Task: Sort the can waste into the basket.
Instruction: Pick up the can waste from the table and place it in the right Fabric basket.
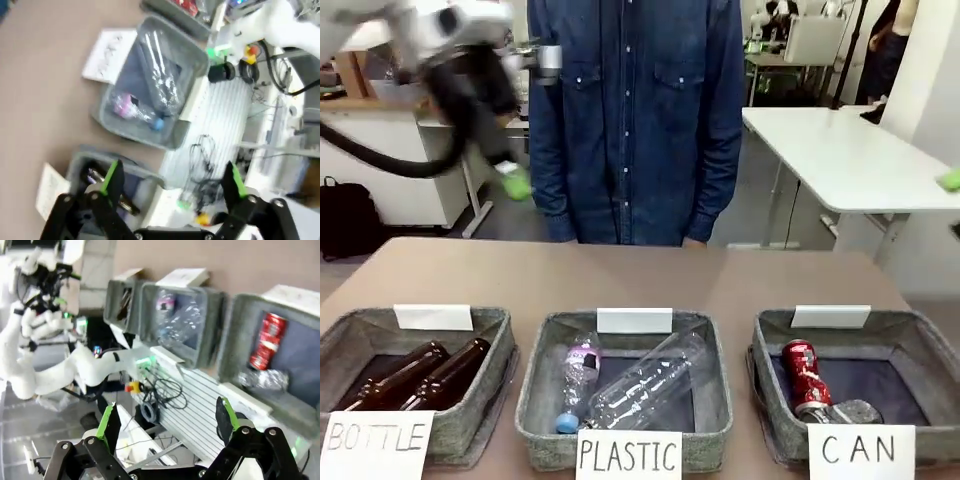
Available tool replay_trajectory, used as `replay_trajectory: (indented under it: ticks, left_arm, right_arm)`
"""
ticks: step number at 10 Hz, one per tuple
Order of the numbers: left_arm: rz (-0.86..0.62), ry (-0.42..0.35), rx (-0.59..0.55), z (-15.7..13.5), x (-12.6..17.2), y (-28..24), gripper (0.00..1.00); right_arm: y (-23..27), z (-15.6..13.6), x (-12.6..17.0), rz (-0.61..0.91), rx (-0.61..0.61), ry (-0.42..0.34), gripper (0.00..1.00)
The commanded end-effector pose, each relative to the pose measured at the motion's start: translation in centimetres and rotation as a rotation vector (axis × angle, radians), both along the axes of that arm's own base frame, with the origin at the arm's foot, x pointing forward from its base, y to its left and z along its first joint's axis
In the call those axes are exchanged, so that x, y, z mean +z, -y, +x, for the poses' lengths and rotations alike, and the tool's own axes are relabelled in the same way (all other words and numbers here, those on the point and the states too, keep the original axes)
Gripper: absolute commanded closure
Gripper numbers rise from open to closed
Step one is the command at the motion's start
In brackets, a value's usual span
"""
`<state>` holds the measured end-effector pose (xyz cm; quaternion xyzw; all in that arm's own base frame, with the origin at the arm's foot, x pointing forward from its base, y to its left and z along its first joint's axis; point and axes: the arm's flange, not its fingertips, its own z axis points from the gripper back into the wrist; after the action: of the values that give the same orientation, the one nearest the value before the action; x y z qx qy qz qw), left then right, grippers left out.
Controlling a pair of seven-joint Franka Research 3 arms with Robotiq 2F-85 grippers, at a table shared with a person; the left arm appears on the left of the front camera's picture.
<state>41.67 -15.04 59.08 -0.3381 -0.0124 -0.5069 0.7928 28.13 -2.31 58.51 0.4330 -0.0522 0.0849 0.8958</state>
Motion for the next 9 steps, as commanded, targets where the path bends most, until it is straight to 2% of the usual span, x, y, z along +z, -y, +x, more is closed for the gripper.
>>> replay_trajectory:
  ticks: [1, 2, 3, 4, 5, 6, 7, 8, 9]
  left_arm:
    - [-0.222, -0.086, 0.175, -1.8, -2.0, -6.0, 0.0]
    - [-0.322, -0.106, 0.289, -2.3, -2.9, -8.9, 0.0]
    - [-0.425, -0.141, 0.432, -2.4, -3.9, -10.9, 0.0]
    - [-0.513, -0.222, 0.692, -1.8, -5.3, -12.7, 0.0]
    - [-0.609, -0.27, 0.741, -1.9, -6.6, -13.8, 0.0]
    - [-0.69, -0.353, 0.768, -2.0, -7.9, -14.7, 0.0]
    - [-0.764, -0.366, 0.736, -2.5, -8.9, -15.4, 0.0]
    - [-0.551, -0.334, 0.692, -1.2, -7.7, -16.4, 0.0]
    - [-0.551, -0.334, 0.692, -1.2, -7.7, -16.4, 0.0]
  right_arm:
    - [-4.2, 3.9, -0.7, 0.051, 0.055, -0.027, 0.0]
    - [-6.3, 4.9, -0.5, 0.129, 0.055, -0.065, 0.0]
    - [-7.3, 5.7, -0.4, 0.183, -0.022, -0.117, 0.0]
    - [-7.4, 6.3, -0.1, 0.316, -0.039, -0.161, 0.0]
    - [-6.6, 6.8, -0.1, 0.452, 0.001, -0.209, 0.0]
    - [-5.9, 7.6, -0.2, 0.457, -0.133, -0.217, 0.0]
    - [-5.6, 8.2, -0.4, 0.487, -0.236, -0.203, 0.0]
    - [-6.4, 7.2, -0.8, 0.386, -0.032, -0.199, 0.0]
    - [-6.4, 7.2, -0.8, 0.386, -0.032, -0.199, 0.0]
